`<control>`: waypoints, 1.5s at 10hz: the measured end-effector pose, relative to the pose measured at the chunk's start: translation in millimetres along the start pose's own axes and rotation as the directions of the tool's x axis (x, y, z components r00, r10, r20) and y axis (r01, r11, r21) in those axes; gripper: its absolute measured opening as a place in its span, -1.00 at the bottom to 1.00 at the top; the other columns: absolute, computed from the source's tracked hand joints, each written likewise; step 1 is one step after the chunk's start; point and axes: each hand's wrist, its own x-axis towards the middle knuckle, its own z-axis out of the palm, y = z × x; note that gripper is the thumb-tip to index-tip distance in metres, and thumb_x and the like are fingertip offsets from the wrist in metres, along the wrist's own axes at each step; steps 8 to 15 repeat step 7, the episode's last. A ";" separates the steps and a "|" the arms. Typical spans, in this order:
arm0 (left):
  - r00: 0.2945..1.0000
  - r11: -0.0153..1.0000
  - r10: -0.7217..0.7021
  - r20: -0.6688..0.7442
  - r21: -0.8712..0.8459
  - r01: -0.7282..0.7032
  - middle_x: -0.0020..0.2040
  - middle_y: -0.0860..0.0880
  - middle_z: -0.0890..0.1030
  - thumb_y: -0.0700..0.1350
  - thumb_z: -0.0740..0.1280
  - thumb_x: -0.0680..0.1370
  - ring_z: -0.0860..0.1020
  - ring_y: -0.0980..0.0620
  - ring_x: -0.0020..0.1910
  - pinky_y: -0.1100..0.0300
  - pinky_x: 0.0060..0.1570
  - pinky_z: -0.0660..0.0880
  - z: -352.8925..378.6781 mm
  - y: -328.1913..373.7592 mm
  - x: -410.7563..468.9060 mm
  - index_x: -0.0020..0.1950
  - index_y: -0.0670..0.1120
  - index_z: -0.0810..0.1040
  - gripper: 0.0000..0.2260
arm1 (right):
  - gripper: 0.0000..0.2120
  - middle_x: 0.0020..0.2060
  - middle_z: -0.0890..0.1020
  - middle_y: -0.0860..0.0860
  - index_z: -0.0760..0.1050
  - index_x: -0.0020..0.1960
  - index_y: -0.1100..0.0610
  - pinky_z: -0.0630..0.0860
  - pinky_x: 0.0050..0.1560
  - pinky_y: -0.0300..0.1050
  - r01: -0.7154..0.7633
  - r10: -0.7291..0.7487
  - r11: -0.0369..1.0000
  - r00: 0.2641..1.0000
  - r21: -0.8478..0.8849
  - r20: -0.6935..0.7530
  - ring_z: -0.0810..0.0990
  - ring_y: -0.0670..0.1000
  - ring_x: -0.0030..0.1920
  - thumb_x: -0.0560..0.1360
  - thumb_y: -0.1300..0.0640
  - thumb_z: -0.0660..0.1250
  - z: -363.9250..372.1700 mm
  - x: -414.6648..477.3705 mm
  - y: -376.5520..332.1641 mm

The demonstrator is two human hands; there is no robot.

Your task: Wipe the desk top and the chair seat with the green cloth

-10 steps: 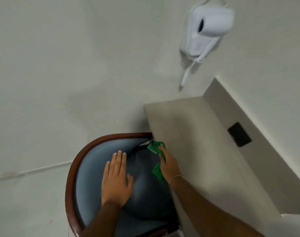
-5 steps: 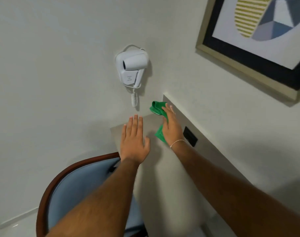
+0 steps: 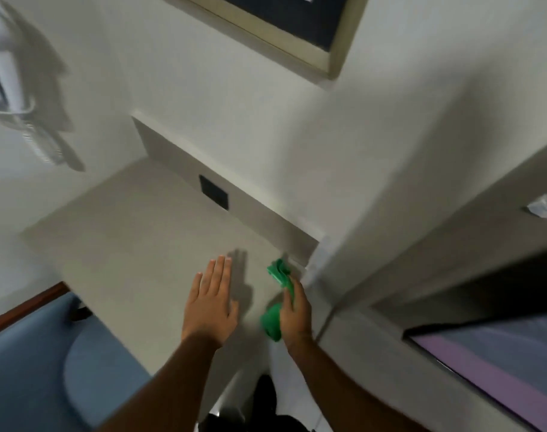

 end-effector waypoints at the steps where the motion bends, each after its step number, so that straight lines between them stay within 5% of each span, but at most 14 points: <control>1: 0.994 0.999 0.040 0.101 -0.032 -0.037 0.75 -0.07 -0.18 0.08 0.10 0.64 -0.15 -0.09 0.76 -0.06 0.71 -0.19 23.1 20.6 0.8 0.73 -0.06 -0.24 -0.23 | -0.61 0.43 0.57 0.08 0.43 0.52 0.08 0.46 0.42 -0.06 -0.187 0.191 0.981 0.971 0.040 -0.145 0.55 0.11 0.42 0.72 0.24 0.15 -41.1 -21.4 51.4; 2: 0.978 0.994 0.105 0.177 -0.042 -0.099 0.78 -0.12 0.03 0.04 0.07 0.59 0.02 -0.14 0.77 -0.13 0.70 -0.04 35.0 37.8 0.7 0.76 -0.12 -0.05 -0.25 | -0.60 0.42 0.57 0.15 0.40 0.53 0.07 0.43 0.32 -0.09 -0.325 0.351 0.936 0.852 0.132 -0.389 0.57 0.22 0.38 0.71 0.25 0.14 -70.3 -35.0 80.9; 3: 0.959 0.983 0.179 0.220 -0.083 -0.165 0.76 -0.15 0.14 0.07 -0.02 0.51 0.09 -0.18 0.76 -0.17 0.69 0.05 45.0 40.8 -0.7 0.75 -0.15 0.07 -0.21 | -0.53 0.45 0.53 0.19 0.36 0.56 0.08 0.44 0.43 0.01 -0.367 0.447 0.894 0.702 0.256 -0.554 0.55 0.27 0.40 0.68 0.32 0.14 -94.9 -35.8 90.7; 4: 0.941 0.984 0.176 0.289 -0.050 -0.168 0.79 -0.09 -0.01 0.09 -0.07 0.49 -0.06 -0.10 0.78 -0.10 0.71 -0.08 52.0 35.1 -1.1 0.77 -0.08 -0.09 -0.18 | -0.47 0.60 0.32 0.17 0.17 0.65 0.13 0.36 0.55 0.25 -0.454 0.455 0.880 0.726 0.138 -0.516 0.38 0.28 0.54 0.69 0.29 0.13 -110.2 -18.0 92.6; 5: 0.935 0.987 0.157 0.317 -0.027 -0.156 0.79 -0.05 -0.04 0.10 -0.10 0.47 -0.09 -0.07 0.78 -0.07 0.71 -0.11 55.1 31.0 -3.7 0.77 -0.05 -0.14 -0.16 | -0.34 0.69 -0.04 0.17 -0.12 0.69 0.20 0.09 0.66 0.23 -0.594 0.519 0.771 0.795 -0.231 -0.314 0.01 0.22 0.69 0.74 -0.04 0.07 -108.3 -3.5 95.2; 6: 0.952 0.991 0.134 0.277 -0.026 -0.132 0.79 -0.07 0.03 0.07 -0.03 0.50 -0.02 -0.09 0.78 -0.11 0.71 -0.05 45.0 23.7 -11.9 0.77 -0.06 -0.06 -0.19 | -0.24 0.68 -0.21 0.15 -0.24 0.68 0.20 -0.07 0.68 0.19 -0.553 0.502 0.640 0.827 -0.534 -0.255 -0.18 0.15 0.70 0.72 -0.20 0.01 -103.6 -4.7 89.6; 7: 0.988 0.996 0.082 0.132 0.029 -0.087 0.75 -0.17 0.19 0.01 0.07 0.56 0.16 -0.20 0.74 -0.20 0.68 0.12 36.2 9.0 -14.0 0.74 -0.16 0.13 -0.27 | -0.33 0.69 -0.18 0.12 -0.18 0.70 0.14 -0.09 0.69 0.15 -0.460 0.389 0.703 0.887 -0.542 -0.249 -0.17 0.10 0.70 0.74 -0.13 -0.01 -75.7 -21.5 88.3; 15: 0.988 0.996 0.082 0.132 0.029 -0.087 0.75 -0.17 0.19 0.01 0.07 0.56 0.16 -0.20 0.74 -0.20 0.68 0.12 36.2 9.0 -14.0 0.74 -0.16 0.13 -0.27 | -0.33 0.69 -0.18 0.12 -0.18 0.70 0.14 -0.09 0.69 0.15 -0.460 0.389 0.703 0.887 -0.542 -0.249 -0.17 0.10 0.70 0.74 -0.13 -0.01 -75.7 -21.5 88.3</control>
